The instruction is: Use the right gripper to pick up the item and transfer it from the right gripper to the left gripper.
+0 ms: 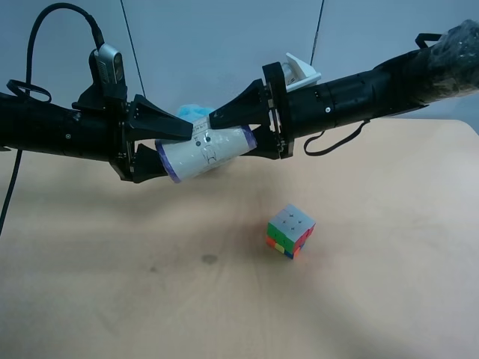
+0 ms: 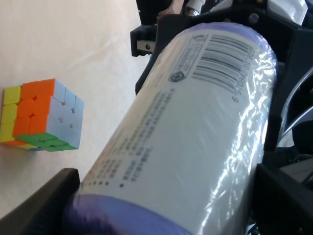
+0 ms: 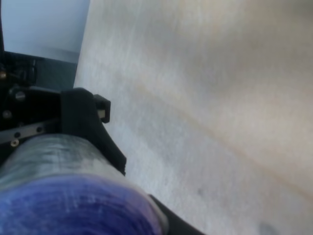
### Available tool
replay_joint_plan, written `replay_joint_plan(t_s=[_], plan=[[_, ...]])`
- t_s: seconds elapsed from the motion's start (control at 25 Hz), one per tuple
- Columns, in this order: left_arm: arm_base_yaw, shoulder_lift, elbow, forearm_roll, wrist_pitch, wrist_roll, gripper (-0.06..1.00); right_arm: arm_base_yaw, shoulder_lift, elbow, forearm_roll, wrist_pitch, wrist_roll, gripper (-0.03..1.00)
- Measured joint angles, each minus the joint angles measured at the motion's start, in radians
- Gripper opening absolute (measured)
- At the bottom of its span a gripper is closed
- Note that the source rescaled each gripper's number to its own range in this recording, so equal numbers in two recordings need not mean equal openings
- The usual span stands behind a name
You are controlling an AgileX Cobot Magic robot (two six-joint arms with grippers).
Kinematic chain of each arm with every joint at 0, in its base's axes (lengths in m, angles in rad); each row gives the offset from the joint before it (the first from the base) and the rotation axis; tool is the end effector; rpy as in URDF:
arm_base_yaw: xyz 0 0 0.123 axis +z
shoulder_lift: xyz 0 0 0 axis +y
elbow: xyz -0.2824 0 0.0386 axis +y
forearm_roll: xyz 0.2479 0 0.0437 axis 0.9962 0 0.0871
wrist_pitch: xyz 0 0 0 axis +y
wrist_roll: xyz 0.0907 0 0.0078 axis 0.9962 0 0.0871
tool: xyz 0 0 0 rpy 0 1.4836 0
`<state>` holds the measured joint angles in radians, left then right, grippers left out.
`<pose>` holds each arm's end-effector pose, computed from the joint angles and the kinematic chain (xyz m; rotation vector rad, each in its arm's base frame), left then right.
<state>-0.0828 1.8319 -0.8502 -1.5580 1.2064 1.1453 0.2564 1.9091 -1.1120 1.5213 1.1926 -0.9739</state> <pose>0.2956 -0.1099 0.1781 0.1678 2.3273 -1.7000 0.3242 0.1724 0.2048 -0.3584 2.3402 1.7618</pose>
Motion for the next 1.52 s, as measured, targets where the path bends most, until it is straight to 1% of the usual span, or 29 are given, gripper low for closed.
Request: replay_joint_plan(t_s=[0.44, 1.04, 1.08, 1.12, 1.2, 1.24, 1.28, 1.32, 1.4, 1.52], plan=[[0.000, 0.000, 0.000, -0.008, 0.006, -0.041, 0.21, 0.000, 0.000, 0.000, 0.022, -0.003, -0.019, 0.00], [0.000, 0.000, 0.000, -0.013, 0.006, -0.044, 0.21, 0.000, 0.000, 0.000, 0.029, -0.010, -0.019, 0.00], [0.000, 0.000, 0.000, -0.013, 0.006, -0.044, 0.21, 0.000, 0.000, 0.000, 0.029, -0.011, -0.019, 0.03], [0.000, 0.000, 0.000, -0.014, 0.004, -0.046, 0.20, 0.000, 0.000, 0.000, 0.029, -0.016, -0.019, 0.09], [0.000, 0.000, 0.000, -0.014, -0.004, -0.049, 0.14, 0.000, 0.000, 0.000, 0.029, -0.027, -0.019, 0.29], [0.000, 0.000, 0.000, -0.014, -0.006, -0.051, 0.13, 0.000, 0.000, 0.000, 0.029, -0.030, -0.019, 0.40], [0.000, 0.000, 0.000, -0.014, -0.009, -0.052, 0.12, 0.000, 0.000, 0.000, 0.027, -0.034, -0.019, 0.48], [0.000, 0.000, 0.000, -0.013, -0.010, -0.052, 0.11, 0.000, 0.000, 0.000, 0.024, -0.040, -0.019, 0.52], [0.000, 0.000, 0.000, -0.012, -0.013, -0.052, 0.07, 0.000, 0.000, 0.000, 0.010, -0.060, -0.019, 0.57], [0.000, 0.000, 0.000, -0.008, -0.019, -0.054, 0.05, 0.000, 0.000, 0.000, -0.016, -0.078, -0.019, 0.59]])
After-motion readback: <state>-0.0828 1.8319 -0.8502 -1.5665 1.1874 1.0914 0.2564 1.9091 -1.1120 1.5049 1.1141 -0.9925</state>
